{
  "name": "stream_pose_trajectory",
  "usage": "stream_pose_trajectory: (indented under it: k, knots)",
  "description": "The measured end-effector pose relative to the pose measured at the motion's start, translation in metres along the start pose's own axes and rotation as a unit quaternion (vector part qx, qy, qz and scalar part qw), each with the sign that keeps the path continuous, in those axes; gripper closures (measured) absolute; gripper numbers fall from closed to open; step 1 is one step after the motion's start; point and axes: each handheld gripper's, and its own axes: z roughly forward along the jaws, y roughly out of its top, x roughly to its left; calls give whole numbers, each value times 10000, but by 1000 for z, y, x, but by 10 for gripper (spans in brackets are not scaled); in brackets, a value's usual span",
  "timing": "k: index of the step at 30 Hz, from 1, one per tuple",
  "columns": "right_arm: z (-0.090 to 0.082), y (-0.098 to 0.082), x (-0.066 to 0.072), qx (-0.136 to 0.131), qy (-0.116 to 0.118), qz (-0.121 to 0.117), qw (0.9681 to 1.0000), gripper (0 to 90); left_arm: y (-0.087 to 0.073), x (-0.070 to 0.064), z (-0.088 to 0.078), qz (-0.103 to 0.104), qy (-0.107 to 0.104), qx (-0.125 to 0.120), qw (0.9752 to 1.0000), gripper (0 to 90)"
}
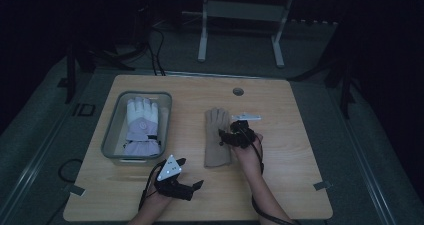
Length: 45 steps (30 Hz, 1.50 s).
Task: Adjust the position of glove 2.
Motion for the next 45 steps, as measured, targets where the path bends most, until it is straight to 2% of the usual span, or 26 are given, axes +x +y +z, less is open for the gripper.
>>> stream_pose_trajectory:
  k: [1, 4, 5, 6, 7, 10, 11, 13, 15, 19, 20, 22, 25, 29, 31, 32, 35, 39, 40, 42, 44, 45]
  knots:
    - [-1, 0, -3, 0, -9, -61, 10000, 493, 0, -1, 0, 16, 2, -8, 10000, 13]
    - [-3, 0, -9, 145, 52, 4, 9999, 594, 0, -2, 0, 85, 23, -47, 10000, 13]
    - [-4, 0, -11, 212, 101, 36, 9997, 686, 0, -3, 1, 111, 43, -42, 9999, 13]
    - [-4, 0, -12, 242, 111, 53, 9996, 711, 0, -4, 1, 146, 47, -36, 9999, 13]
    - [-4, 0, -12, 281, 126, 46, 9995, 790, 0, -4, 1, 163, 54, -28, 9998, 13]
    - [-1, 1, -10, 374, 142, -112, 9991, 881, 0, -4, 1, 129, 25, -33, 9999, 13]
    - [0, 1, -8, 333, 240, -137, 9991, 883, 0, -3, 1, 108, 21, -25, 9999, 13]
    - [4, 1, -6, 262, 187, -181, 9993, 884, 0, -3, 1, 82, 15, -28, 10000, 13]
    - [9, 1, -4, 243, 246, -202, 9992, 892, 0, -3, 1, 80, 19, -27, 10000, 13]
    - [19, -4, -3, 432, 203, -256, 9985, 893, 0, -3, 1, 75, 8, -16, 10000, 13]
    - [26, -7, -4, 571, 106, -312, 9978, 894, 0, -3, 1, 75, 5, -28, 10000, 13]
    - [29, -12, -7, 637, 2, -299, 9975, 896, 0, -3, 1, 73, 8, -24, 10000, 13]
    - [28, -15, -14, 630, 14, -195, 9978, 897, 0, -3, 1, 68, 0, -13, 10000, 13]
    - [26, -14, -14, 715, -159, -334, 9968, 898, 0, -2, 1, 53, -7, 5, 10000, 13]
    - [26, -14, -14, 728, -193, -401, 9964, 898, 1, -3, 2, 68, -7, 25, 10000, 13]
    - [25, -15, -15, 732, -288, -435, 9960, 898, 1, -3, 2, 80, 13, 33, 10000, 13]
    - [24, -16, -19, 723, -275, -357, 9964, 892, 1, -4, 3, 153, 51, 54, 9999, 13]
    - [17, -13, -23, 681, -173, -357, 9969, 690, 5, -4, 4, 251, 91, 48, 9996, 13]
    - [14, -12, -24, 646, -133, -331, 9973, 664, 7, -5, 4, 212, 76, 15, 9997, 13]
    - [8, -7, -28, 545, -60, -281, 9981, 537, 12, -5, 4, 180, 99, -33, 9998, 13]
    - [3, -2, -31, 479, -87, -232, 9985, 471, 17, -5, 4, 171, 117, -84, 9997, 13]
    - [0, 0, -32, 387, -116, -211, 9990, 468, 19, -4, 5, 142, 108, -52, 9998, 13]
